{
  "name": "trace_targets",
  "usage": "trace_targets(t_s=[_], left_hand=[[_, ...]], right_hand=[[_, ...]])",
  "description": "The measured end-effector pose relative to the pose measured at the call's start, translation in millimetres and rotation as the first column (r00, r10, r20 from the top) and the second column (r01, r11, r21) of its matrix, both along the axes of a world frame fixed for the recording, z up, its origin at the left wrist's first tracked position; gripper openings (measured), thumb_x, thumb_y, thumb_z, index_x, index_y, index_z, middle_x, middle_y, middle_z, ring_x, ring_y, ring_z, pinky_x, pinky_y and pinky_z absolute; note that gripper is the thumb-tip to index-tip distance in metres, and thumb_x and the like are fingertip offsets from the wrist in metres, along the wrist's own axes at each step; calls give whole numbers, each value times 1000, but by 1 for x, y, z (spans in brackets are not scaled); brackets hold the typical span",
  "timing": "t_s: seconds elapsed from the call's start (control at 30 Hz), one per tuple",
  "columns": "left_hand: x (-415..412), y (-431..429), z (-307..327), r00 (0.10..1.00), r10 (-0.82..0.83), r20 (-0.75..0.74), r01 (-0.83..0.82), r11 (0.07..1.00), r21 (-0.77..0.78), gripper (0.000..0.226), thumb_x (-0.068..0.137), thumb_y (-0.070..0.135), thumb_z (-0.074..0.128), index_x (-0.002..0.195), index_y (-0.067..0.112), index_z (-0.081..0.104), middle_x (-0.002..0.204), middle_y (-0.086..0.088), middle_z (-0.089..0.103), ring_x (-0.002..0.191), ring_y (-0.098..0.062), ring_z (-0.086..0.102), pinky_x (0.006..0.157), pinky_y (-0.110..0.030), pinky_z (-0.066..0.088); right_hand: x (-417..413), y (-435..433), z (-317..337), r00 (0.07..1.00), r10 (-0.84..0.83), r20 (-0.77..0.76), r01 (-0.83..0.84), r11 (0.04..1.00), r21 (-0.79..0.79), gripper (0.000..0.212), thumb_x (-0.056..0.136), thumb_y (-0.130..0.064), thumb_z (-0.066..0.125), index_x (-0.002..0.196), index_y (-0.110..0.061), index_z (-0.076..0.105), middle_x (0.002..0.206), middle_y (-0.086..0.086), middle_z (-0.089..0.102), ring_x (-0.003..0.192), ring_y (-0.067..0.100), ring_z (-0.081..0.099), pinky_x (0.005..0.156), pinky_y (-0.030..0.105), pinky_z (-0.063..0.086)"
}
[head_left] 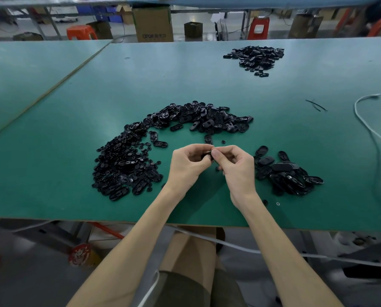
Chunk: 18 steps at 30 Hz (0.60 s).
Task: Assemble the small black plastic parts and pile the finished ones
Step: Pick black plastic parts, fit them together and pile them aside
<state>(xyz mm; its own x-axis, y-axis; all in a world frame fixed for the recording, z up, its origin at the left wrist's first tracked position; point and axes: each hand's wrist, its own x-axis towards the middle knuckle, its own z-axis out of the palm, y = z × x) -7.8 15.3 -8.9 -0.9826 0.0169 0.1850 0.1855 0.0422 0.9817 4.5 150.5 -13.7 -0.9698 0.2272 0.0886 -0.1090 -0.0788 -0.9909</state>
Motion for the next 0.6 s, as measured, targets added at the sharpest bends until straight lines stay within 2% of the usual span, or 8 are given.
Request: trace_targets(t_s=[0.13,0.37,0.6], left_hand=[[1,1,-1,1000,14,-5,-14,1000,-15,22,88,-3,72,102,12,79,96,1,80,91,-12,75,84,-22,57],[3,-2,2,999,-50,11,49,997,65,23,89,0,75,111,5,77,101,-3,80,96,-18,76,85,-20,56],[3,-1,3,999,-48,23,46,997,66,22,89,-3,74,111,3,76,100,-4,80,93,-16,76,83,-19,56]], right_hand=[[0,0,-1,1000,5,1,-5,1000,9,5,93,-12,77,89,-14,77,85,13,75,70,15,58,63,24,50],[-1,2,-1,999,-25,-22,24,999,-34,9,94,-11,75,89,-19,77,74,-4,73,61,6,56,60,18,47],[0,3,0,1000,-11,-17,10,999,-33,9,94,-13,75,89,-20,76,75,-4,74,61,5,56,59,18,47]])
